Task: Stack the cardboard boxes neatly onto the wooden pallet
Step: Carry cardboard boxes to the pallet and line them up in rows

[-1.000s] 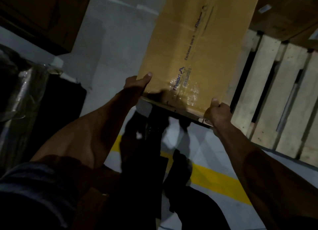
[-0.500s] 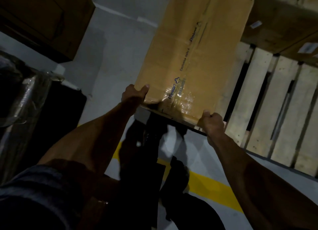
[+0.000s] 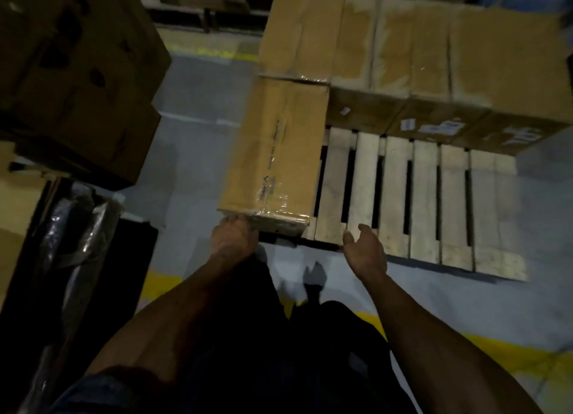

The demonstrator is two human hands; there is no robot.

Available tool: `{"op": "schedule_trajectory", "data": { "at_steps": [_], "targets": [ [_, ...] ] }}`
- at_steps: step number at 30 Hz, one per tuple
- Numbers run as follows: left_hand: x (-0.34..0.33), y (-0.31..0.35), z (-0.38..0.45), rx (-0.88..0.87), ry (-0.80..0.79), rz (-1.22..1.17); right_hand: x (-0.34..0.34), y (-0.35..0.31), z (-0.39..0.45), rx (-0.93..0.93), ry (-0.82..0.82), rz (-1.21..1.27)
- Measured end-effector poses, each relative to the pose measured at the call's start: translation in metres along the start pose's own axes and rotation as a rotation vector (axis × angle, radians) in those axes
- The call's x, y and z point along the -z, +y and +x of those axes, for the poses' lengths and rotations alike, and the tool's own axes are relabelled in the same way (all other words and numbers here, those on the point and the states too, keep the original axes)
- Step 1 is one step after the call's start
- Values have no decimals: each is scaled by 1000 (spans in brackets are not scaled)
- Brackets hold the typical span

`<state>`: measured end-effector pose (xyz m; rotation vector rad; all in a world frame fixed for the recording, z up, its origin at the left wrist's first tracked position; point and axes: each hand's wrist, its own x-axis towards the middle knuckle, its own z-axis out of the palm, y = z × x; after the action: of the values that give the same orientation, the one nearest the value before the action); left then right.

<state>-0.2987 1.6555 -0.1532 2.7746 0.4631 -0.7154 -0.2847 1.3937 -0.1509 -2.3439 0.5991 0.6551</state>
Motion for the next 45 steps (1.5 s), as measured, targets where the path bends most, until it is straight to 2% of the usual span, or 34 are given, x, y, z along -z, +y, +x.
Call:
{"op": "schedule_trajectory", "data": {
  "at_steps": [5, 10, 16, 21, 26, 30, 34, 37, 45],
  "targets": [
    [42, 52, -50, -229, 52, 44, 57, 10, -56, 47, 78, -23],
    [76, 91, -46, -457, 70, 145, 99, 11, -80, 7, 174, -37],
    [92, 147, -19, -745, 28, 126, 123, 22, -82, -159, 303, 58],
    [91, 205, -11, -921, -22, 252, 139, 54, -95, -316, 402, 127],
    [77, 282, -36, -1021, -77, 420, 166, 113, -105, -440, 487, 211],
    [43, 351, -56, -1086, -47, 446, 200, 174, -99, -506, 544, 261],
    [-3, 431, -84, -1105, -69, 440, 247, 248, -86, -483, 551, 244],
    [-32, 494, -122, -1114, -5, 405, 297, 306, -85, -463, 550, 244],
    [-72, 645, -205, -1168, 29, 359, 421, 417, -89, -459, 566, 243]
  ]
}}
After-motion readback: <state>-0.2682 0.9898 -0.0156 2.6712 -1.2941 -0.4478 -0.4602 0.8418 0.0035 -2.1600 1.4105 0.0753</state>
